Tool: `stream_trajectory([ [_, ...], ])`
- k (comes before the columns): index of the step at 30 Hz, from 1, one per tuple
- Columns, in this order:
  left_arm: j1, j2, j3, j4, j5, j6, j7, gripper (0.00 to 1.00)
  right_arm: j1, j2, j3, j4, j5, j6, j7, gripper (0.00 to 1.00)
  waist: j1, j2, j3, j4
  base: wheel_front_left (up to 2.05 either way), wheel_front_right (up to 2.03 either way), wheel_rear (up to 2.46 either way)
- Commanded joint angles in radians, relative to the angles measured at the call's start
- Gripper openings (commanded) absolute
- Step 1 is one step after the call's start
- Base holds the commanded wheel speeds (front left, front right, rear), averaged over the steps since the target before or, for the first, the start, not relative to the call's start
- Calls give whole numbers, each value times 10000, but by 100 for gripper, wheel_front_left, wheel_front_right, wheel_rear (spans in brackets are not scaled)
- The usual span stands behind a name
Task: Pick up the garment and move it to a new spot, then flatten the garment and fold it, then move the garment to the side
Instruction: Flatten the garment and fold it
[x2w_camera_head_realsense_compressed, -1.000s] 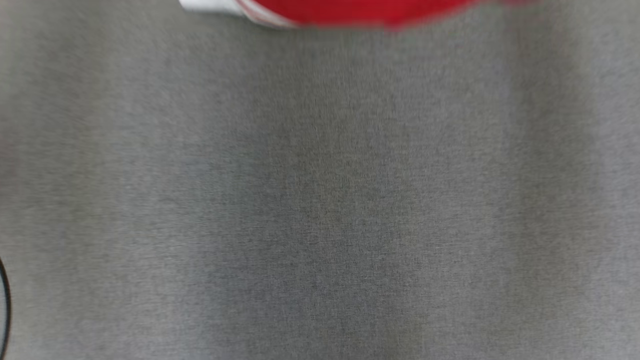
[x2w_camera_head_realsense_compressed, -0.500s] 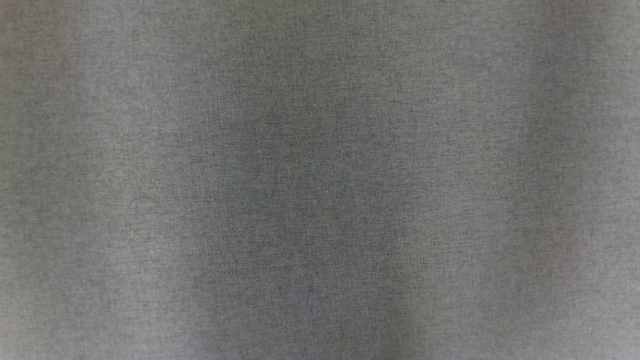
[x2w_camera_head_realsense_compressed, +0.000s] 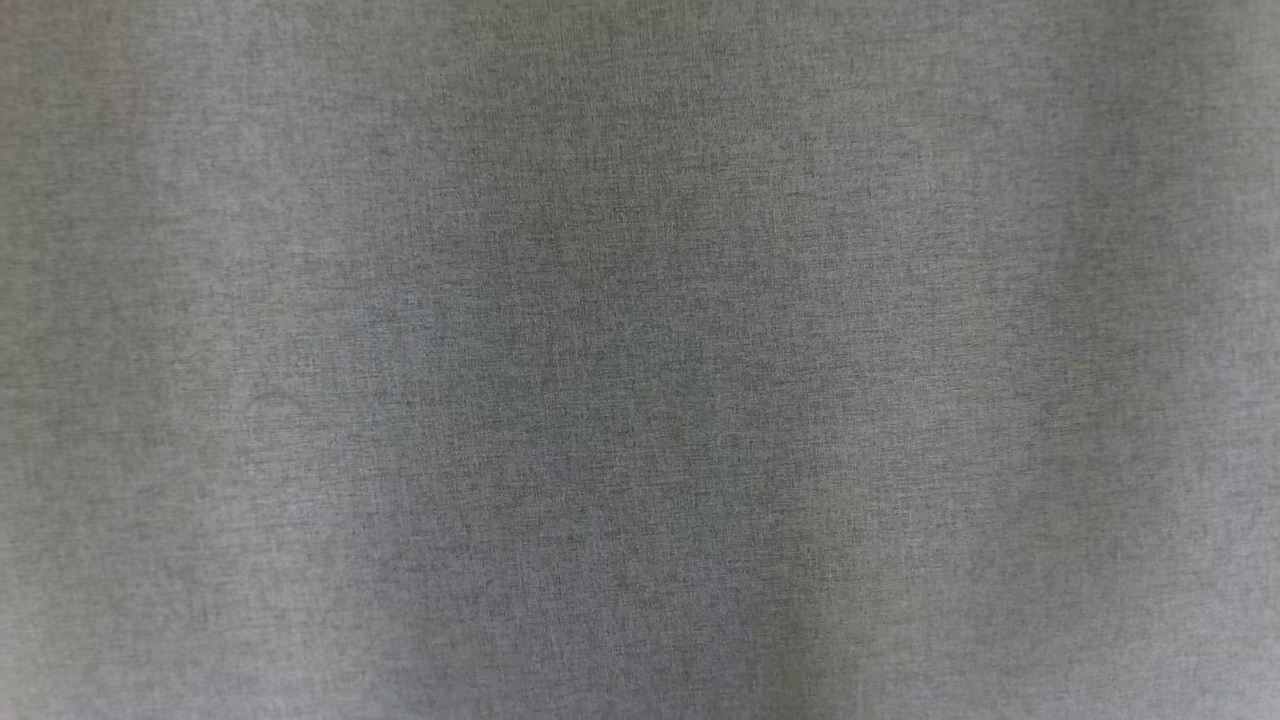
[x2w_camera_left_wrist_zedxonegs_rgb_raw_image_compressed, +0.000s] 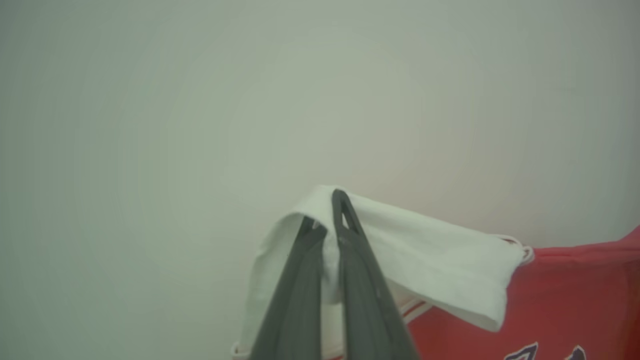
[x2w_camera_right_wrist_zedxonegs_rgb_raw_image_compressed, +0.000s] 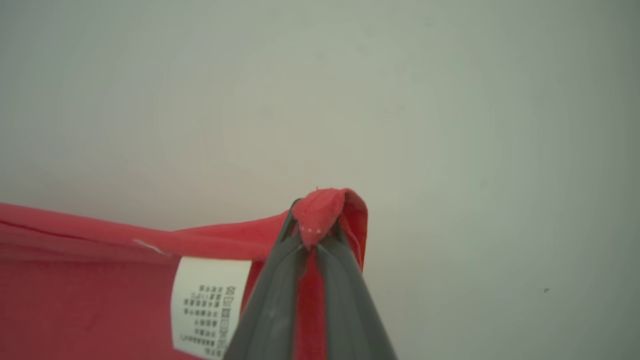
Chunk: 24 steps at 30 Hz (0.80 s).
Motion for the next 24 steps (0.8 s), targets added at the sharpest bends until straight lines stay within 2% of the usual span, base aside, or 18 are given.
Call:
stream_trajectory([
  [1,-104,59,-82,54,-75,29,-66,0,-93,12,62,70,94,-25,-69,0,0,-2,50,-13,0,0,0],
  [11,331,-23,-730,278,-708,29,-538,0,-232,67,674,589,400,-25,-400,0,0,-2,144,52,0,0,0],
  [17,1419,-16,-1072,-53,-1314,28,-1086,0,587,90,1115,463,786,-25,-674,0,0,-2,-170,209,0,0,0],
  [24,3446,651,-1511,-988,-2003,28,-1620,0,2489,194,1549,-172,1498,-25,-1046,0,0,-2,-877,193,0,0,0],
])
